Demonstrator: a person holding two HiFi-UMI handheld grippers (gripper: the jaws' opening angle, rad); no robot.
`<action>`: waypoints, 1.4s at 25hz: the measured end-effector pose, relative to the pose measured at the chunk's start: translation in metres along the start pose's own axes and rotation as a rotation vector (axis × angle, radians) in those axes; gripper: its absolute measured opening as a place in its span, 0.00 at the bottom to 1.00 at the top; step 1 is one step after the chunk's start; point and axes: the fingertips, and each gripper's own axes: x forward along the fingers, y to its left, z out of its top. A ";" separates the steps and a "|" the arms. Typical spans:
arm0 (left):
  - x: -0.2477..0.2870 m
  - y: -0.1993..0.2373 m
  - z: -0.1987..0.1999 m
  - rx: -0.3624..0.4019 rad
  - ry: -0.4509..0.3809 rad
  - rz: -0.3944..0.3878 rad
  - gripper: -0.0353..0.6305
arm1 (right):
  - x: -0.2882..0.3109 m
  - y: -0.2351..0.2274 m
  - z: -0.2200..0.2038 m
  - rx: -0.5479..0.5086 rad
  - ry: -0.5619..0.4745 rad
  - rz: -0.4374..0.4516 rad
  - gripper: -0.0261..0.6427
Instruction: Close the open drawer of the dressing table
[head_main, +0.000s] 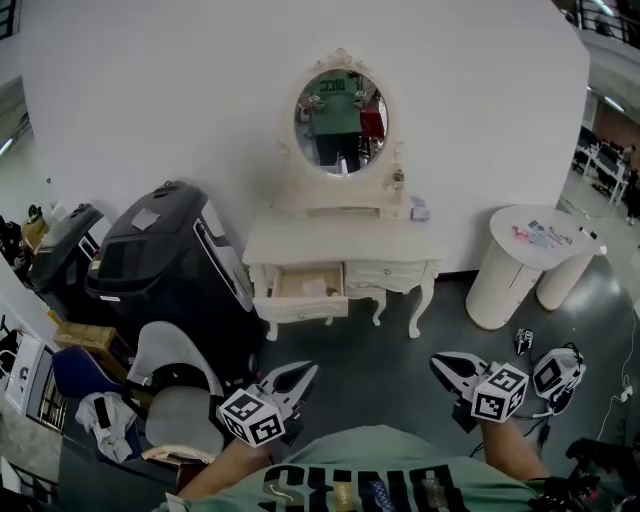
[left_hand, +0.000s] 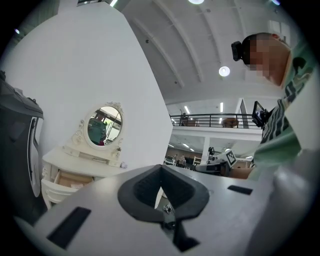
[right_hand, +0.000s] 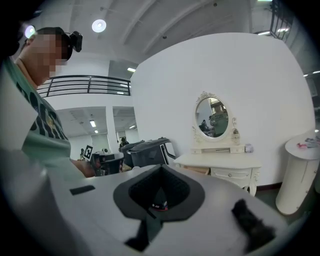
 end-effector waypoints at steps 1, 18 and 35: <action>-0.003 0.011 0.005 0.000 0.003 -0.011 0.07 | 0.012 0.002 0.002 0.005 -0.002 -0.007 0.06; 0.034 0.111 0.004 -0.058 0.029 -0.021 0.07 | 0.105 -0.048 0.019 0.002 0.059 -0.002 0.06; 0.258 0.060 -0.014 -0.068 -0.013 0.087 0.07 | 0.050 -0.274 0.058 -0.029 0.065 0.153 0.06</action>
